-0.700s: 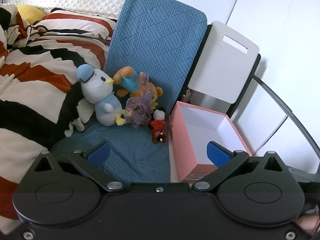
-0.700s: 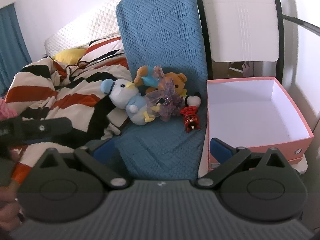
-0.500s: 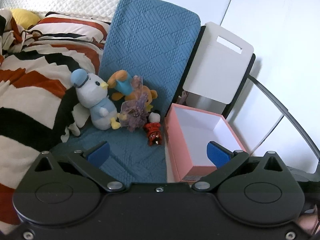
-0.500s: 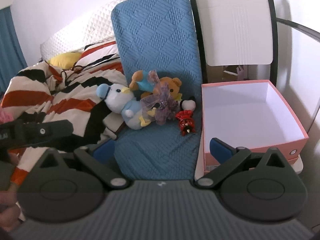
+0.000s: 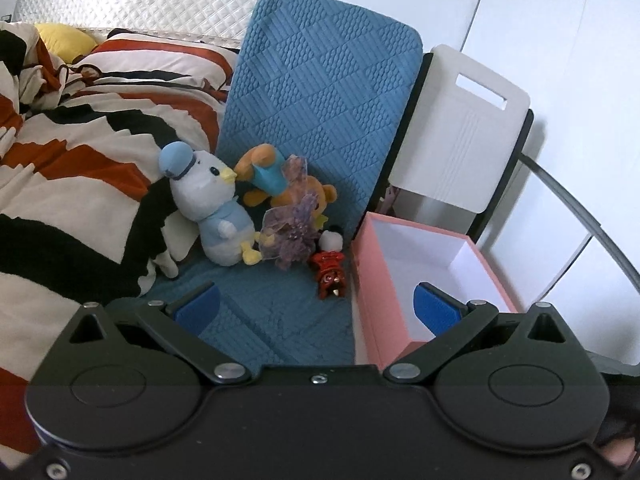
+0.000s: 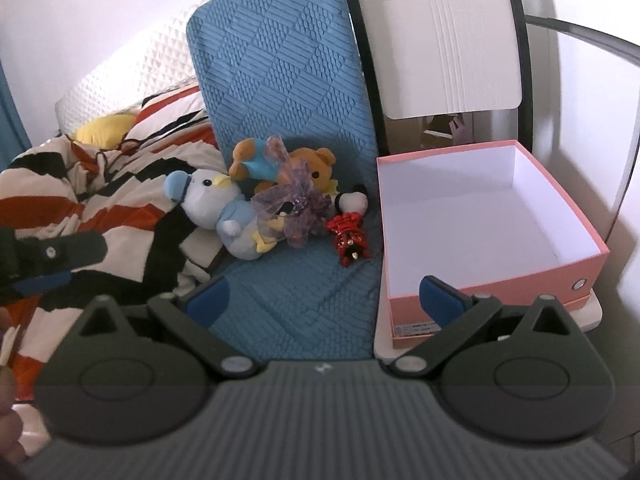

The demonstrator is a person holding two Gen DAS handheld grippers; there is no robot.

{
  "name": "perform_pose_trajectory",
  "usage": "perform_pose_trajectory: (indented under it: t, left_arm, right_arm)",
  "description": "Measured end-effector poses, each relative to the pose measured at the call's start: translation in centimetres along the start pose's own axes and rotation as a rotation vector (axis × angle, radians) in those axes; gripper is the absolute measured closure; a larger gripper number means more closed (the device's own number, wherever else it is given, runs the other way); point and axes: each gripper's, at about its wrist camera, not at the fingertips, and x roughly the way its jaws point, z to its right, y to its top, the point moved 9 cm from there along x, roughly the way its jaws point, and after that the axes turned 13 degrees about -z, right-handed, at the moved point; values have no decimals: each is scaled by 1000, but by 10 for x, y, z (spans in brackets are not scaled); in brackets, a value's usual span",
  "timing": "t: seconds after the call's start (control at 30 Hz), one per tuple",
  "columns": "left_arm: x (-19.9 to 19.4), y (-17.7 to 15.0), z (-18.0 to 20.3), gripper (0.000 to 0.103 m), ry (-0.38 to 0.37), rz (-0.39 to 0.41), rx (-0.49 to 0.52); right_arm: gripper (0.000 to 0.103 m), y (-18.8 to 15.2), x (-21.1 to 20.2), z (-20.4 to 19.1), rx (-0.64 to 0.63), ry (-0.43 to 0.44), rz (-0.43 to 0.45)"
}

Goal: Organize objects
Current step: 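Move both tools toward the toys on the blue cushion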

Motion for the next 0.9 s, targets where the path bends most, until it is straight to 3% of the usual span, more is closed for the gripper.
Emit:
perform_pose_trajectory:
  t: [0.17,0.53,0.73,0.9]
  left_arm:
    - [7,-5,-4,0,4,-17,9]
    - [22,2,-12,0,-12,-13,19]
    - [38,3,-14,0,-36,-42,11]
    - [52,3,-17,0,-37,-57,6]
  right_arm:
    - [0,0,-1,-3,-15,10,34]
    - [0,-4,18,-5,2,32,0]
    - [0,-4,19,-16,-86,-5,27]
    - [0,-5,27,-16,-64,30,10]
